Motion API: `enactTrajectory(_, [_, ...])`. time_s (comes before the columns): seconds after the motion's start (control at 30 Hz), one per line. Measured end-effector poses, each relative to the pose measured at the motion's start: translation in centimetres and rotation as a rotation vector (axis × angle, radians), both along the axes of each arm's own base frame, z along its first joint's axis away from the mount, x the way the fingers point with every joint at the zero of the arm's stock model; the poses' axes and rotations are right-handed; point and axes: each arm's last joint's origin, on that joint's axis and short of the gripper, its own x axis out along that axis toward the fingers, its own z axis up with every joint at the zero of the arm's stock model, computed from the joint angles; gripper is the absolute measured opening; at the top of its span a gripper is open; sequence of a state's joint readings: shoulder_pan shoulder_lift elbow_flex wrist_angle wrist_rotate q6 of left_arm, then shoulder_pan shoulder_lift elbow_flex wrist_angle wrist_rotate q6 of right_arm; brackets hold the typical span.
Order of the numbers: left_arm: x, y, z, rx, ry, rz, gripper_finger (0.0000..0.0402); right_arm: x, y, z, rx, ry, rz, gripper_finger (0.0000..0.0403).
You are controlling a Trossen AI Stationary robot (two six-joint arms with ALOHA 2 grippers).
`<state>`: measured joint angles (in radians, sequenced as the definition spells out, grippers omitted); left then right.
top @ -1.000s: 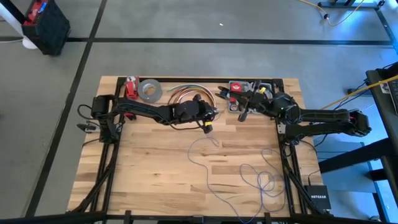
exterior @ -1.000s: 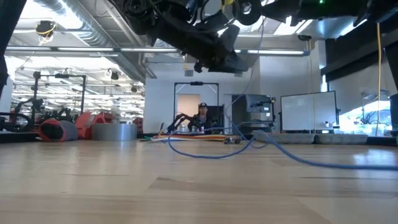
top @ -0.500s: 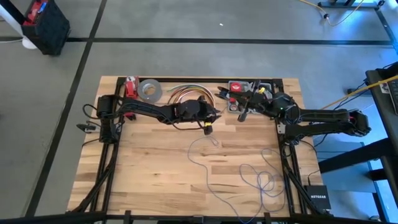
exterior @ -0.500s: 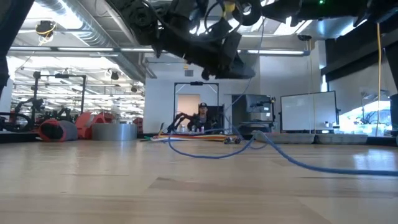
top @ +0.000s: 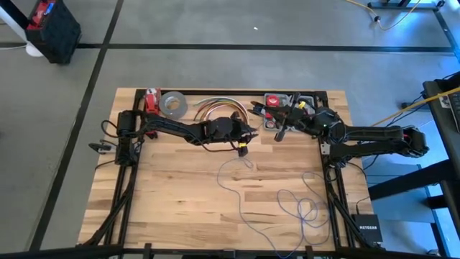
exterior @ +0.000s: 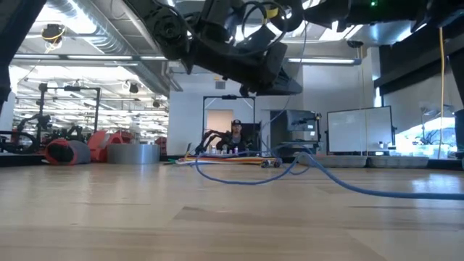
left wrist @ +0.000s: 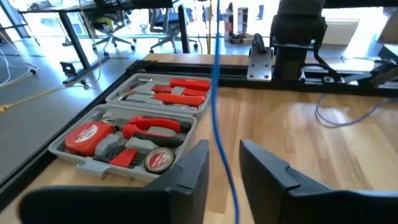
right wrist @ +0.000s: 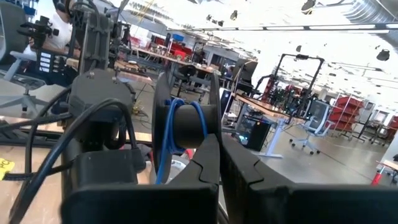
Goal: Coil cords
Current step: Coil the blue wire on the black spool
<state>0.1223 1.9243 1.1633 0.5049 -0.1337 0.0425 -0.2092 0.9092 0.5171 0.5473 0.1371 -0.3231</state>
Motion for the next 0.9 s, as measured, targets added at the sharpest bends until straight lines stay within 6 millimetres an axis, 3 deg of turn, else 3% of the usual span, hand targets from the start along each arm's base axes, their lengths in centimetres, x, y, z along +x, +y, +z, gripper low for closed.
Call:
enactTrajectory(0.13, [-0.1, 0.0, 0.0, 0.022, 0.017, -0.004, 0.001, 0.0, 0.0, 0.0, -0.002, 0.003, 0.0, 0.0003])
enactTrajectory(0.33, [-1.3, 0.6, 0.7, 0.056, 0.138, 0.088, 0.0003, 0.0, 0.0, -0.2, 0.0, 0.026, 0.016, 0.0003])
enactTrajectory(0.63, [-6.3, 0.8, 3.9, 0.07, 0.423, 0.338, 0.0002, 0.1, 0.2, -2.1, 0.019, 0.217, 0.06, 0.0003])
enactTrajectory(0.77, [-7.3, 0.3, 5.3, 0.053, 0.404, 0.395, 0.0002, 0.5, 0.0, -3.5, 0.024, 0.345, 0.054, 0.0003])
enactTrajectory(0.9, [-6.9, -0.6, 5.8, 0.06, 0.343, 0.368, 0.0002, 1.4, -0.4, -5.1, 0.005, 0.447, -0.04, 0.0003])
